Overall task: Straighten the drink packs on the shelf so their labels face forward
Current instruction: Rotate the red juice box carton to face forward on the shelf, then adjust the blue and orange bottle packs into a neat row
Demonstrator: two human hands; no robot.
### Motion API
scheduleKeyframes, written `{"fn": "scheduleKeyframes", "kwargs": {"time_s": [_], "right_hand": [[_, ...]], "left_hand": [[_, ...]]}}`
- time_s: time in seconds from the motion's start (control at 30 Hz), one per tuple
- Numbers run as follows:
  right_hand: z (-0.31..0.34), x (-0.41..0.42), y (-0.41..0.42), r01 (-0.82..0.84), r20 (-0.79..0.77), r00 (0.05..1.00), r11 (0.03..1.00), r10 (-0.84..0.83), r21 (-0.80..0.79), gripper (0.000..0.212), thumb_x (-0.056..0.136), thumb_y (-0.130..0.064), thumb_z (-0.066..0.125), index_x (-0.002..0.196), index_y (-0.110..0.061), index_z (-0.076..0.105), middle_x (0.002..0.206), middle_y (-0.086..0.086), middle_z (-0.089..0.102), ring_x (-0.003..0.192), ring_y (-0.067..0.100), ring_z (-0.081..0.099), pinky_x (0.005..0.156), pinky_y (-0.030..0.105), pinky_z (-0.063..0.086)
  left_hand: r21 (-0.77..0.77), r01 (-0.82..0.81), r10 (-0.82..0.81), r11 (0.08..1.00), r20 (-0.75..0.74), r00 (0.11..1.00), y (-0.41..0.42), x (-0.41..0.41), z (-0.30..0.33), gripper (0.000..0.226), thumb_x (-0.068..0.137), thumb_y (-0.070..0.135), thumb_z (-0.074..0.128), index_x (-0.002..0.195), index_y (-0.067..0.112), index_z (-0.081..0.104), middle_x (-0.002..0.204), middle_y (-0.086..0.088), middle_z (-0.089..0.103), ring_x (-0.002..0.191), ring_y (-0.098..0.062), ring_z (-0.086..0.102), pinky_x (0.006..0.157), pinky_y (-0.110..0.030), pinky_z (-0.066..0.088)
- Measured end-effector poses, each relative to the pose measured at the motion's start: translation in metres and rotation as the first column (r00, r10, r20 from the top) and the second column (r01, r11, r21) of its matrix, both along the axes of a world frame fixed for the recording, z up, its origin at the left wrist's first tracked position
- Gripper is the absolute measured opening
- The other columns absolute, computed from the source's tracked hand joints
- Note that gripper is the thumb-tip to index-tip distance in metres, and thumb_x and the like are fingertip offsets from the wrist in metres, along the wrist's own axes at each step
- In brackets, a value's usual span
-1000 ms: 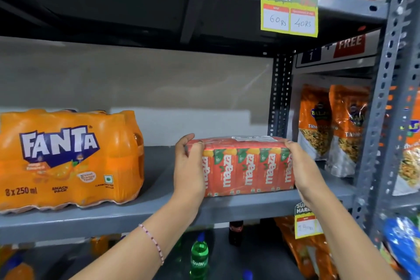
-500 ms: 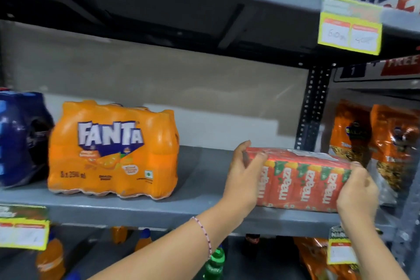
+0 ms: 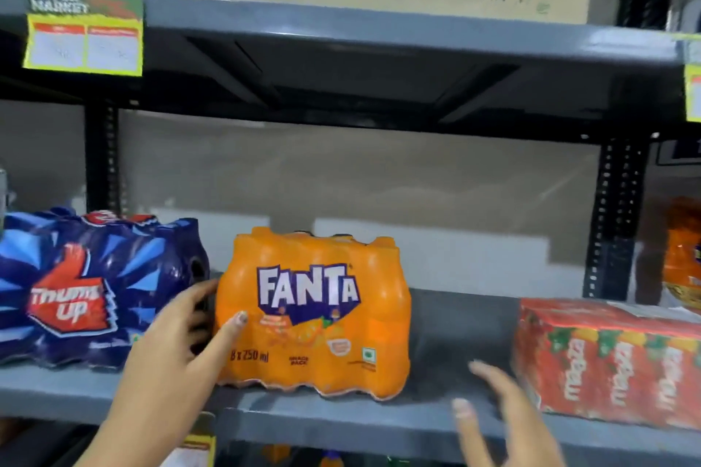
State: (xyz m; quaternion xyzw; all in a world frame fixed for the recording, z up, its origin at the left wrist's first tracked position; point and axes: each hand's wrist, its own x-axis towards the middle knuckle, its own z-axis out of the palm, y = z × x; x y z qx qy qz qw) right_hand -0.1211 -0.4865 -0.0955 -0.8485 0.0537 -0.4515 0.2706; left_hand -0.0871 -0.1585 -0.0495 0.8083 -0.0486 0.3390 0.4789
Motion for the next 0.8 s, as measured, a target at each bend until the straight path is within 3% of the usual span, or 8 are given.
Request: {"fn": "scheduleKeyframes", "kwargs": {"time_s": [0.03,0.07,0.1,0.17,0.2,0.27,0.47,0.8], "right_hand": [[0.001,-0.014,0.015,0.052,-0.031,0.998,0.997,-0.053,-0.050,0.036,0.077,-0.044,0.061,0.110,-0.037,0.072,0.101,-0.003,0.079,0.082,0.021,0.078,0.080,0.046,0.057],[-0.001,-0.014,0.039,-0.075,-0.024,0.997,0.961,0.071,-0.265,0.038,0.081,-0.046,0.059,0.109,-0.028,0.075,0.102,-0.003,0.080,0.085,0.022,0.079,0.082,0.047,0.057],[0.007,-0.013,0.039,-0.129,-0.087,0.990,0.958,0.110,-0.257,0.042,0.086,-0.050,0.057,0.116,-0.026,0.073,0.107,-0.008,0.078,0.091,0.018,0.078,0.086,0.042,0.057],[0.010,-0.006,0.046,-0.199,-0.300,0.945,0.955,0.129,-0.219,0.067,0.088,-0.070,0.043,0.146,-0.038,0.041,0.135,-0.027,0.060,0.122,-0.001,0.061,0.108,0.024,0.040],[0.011,0.000,0.038,-0.157,-0.256,0.962,0.964,0.100,-0.215,0.078,0.086,-0.077,0.035,0.153,-0.042,0.019,0.146,-0.033,0.046,0.133,-0.008,0.047,0.113,0.016,0.026],[0.013,0.006,0.033,-0.142,-0.259,0.962,0.971,0.090,-0.190,0.084,0.084,-0.082,0.029,0.154,-0.043,0.001,0.153,-0.036,0.032,0.141,-0.010,0.033,0.115,0.012,0.016],[0.016,0.008,0.020,-0.122,-0.300,0.950,0.988,0.089,-0.091,0.065,0.093,-0.070,0.029,0.151,-0.047,0.010,0.149,-0.032,0.043,0.142,-0.005,0.033,0.116,0.015,0.013],[0.005,-0.011,-0.004,0.021,-0.323,0.946,0.999,-0.036,-0.049,0.058,0.099,-0.057,0.036,0.151,-0.035,0.022,0.141,-0.011,0.056,0.129,0.014,0.050,0.103,0.025,0.040]], "left_hand": [[0.007,0.030,-0.029,1.000,-0.070,0.997,-0.005,-0.001,0.005,0.078,0.068,0.071,0.058,0.138,0.040,0.045,0.114,0.015,0.062,0.104,-0.013,0.067,0.080,-0.032,0.057],[0.024,0.074,-0.071,0.997,-0.106,0.992,-0.010,-0.001,0.004,0.084,0.068,0.071,0.059,0.142,0.038,0.041,0.111,0.019,0.061,0.099,-0.008,0.065,0.076,-0.026,0.055],[0.015,0.116,-0.113,0.993,-0.142,0.983,-0.017,0.005,0.006,0.087,0.068,0.070,0.060,0.145,0.036,0.037,0.110,0.023,0.059,0.094,-0.003,0.063,0.073,-0.022,0.052],[-0.042,0.122,-0.128,0.992,-0.225,0.966,-0.016,0.009,0.005,0.091,0.067,0.067,0.061,0.147,0.035,0.033,0.113,0.017,0.061,0.094,-0.010,0.064,0.076,-0.029,0.054],[-0.069,0.113,-0.126,0.991,-0.224,0.966,-0.015,0.010,0.006,0.090,0.065,0.066,0.063,0.145,0.035,0.035,0.115,0.011,0.064,0.099,-0.017,0.066,0.084,-0.038,0.056],[-0.092,0.117,-0.135,0.989,-0.228,0.964,-0.013,0.011,0.002,0.083,0.061,0.066,0.066,0.135,0.037,0.040,0.110,0.011,0.068,0.100,-0.020,0.069,0.091,-0.048,0.057],[-0.106,0.233,-0.251,0.967,-0.226,0.941,-0.054,0.006,0.001,0.075,0.059,0.069,0.067,0.124,0.044,0.041,0.099,0.019,0.067,0.091,-0.005,0.070,0.078,-0.032,0.059],[-0.075,0.290,-0.300,0.954,-0.231,0.926,-0.098,-0.005,0.002,0.075,0.068,0.068,0.061,0.134,0.043,0.036,0.116,0.011,0.066,0.097,-0.014,0.071,0.087,-0.039,0.061]]}}
